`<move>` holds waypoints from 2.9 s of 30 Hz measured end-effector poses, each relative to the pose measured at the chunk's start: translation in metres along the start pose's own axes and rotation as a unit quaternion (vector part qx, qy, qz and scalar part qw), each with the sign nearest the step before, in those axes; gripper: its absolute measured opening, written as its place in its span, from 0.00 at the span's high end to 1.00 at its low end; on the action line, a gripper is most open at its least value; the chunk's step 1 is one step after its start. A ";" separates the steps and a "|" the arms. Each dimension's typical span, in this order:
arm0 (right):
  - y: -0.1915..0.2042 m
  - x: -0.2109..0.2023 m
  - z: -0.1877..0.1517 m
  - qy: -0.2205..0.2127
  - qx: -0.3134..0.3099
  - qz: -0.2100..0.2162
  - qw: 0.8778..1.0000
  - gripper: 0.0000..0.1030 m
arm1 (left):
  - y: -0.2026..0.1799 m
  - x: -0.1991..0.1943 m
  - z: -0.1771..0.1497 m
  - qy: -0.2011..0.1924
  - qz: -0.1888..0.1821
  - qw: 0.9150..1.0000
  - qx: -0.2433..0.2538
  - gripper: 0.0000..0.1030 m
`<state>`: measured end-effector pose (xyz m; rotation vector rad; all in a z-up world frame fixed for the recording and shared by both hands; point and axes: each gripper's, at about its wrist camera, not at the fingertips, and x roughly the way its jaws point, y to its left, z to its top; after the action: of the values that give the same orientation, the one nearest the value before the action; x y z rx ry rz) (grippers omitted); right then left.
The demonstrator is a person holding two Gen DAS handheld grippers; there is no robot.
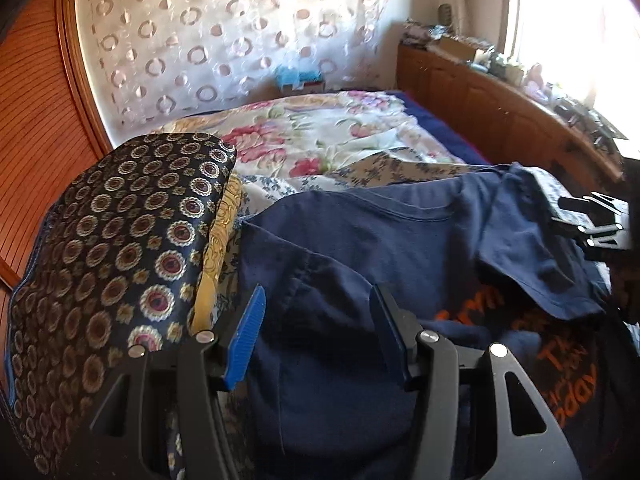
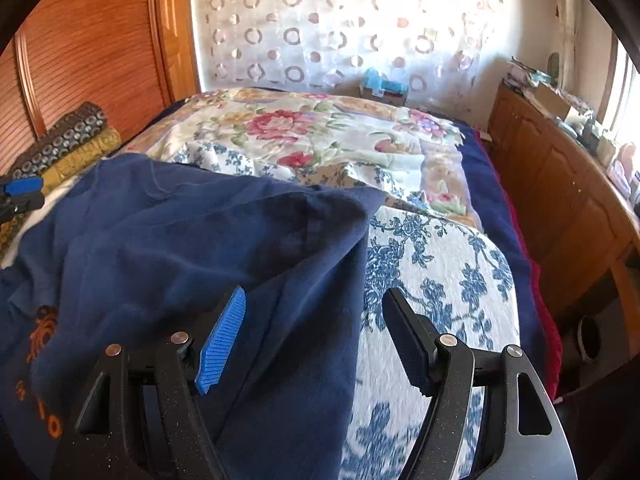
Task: Fold small clothes
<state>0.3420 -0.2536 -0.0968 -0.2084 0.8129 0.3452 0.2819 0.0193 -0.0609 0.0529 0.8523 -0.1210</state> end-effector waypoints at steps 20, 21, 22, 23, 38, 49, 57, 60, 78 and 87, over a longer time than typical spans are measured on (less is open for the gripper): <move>0.002 0.011 -0.004 0.019 -0.006 0.012 1.000 0.28 | -0.004 0.056 0.016 0.060 0.027 0.998 0.022 0.53; 0.002 0.011 -0.004 0.020 -0.006 0.012 1.000 0.28 | -0.003 0.058 0.017 0.062 0.014 0.998 0.013 0.57; 0.002 0.011 -0.004 0.019 -0.006 0.013 1.000 0.28 | -0.001 0.059 0.018 0.064 0.004 0.998 0.006 0.61; 0.002 0.011 -0.004 0.019 -0.006 0.013 1.000 0.28 | 0.000 0.058 0.018 0.064 -0.004 0.998 0.001 0.63; 0.001 0.011 -0.004 0.018 -0.005 0.012 1.000 0.28 | -0.002 0.005 0.028 -0.015 -0.008 1.000 0.013 0.97; -0.039 -0.003 0.009 0.003 0.043 0.032 0.999 0.28 | 0.011 -0.036 0.028 -0.066 -0.027 0.997 0.014 0.98; -0.054 0.028 0.039 0.032 0.050 0.025 0.998 0.30 | 0.008 -0.040 0.018 -0.073 -0.045 0.996 0.013 0.98; -0.057 0.047 0.047 0.048 0.057 0.015 0.997 0.35 | 0.005 -0.045 0.016 -0.079 -0.049 0.996 0.015 0.98; 0.003 -0.058 0.049 -0.075 -0.010 0.023 0.997 0.98 | -0.008 -0.138 -0.030 -0.141 -0.074 0.987 0.021 0.98; 0.020 -0.164 -0.036 -0.123 0.012 0.029 0.992 0.98 | 0.009 -0.203 -0.102 -0.170 -0.075 0.983 0.003 0.98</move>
<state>0.2062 -0.2825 -0.0006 -0.1168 0.5793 0.4072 0.0748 0.0552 0.0249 -0.0261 0.5135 -0.2673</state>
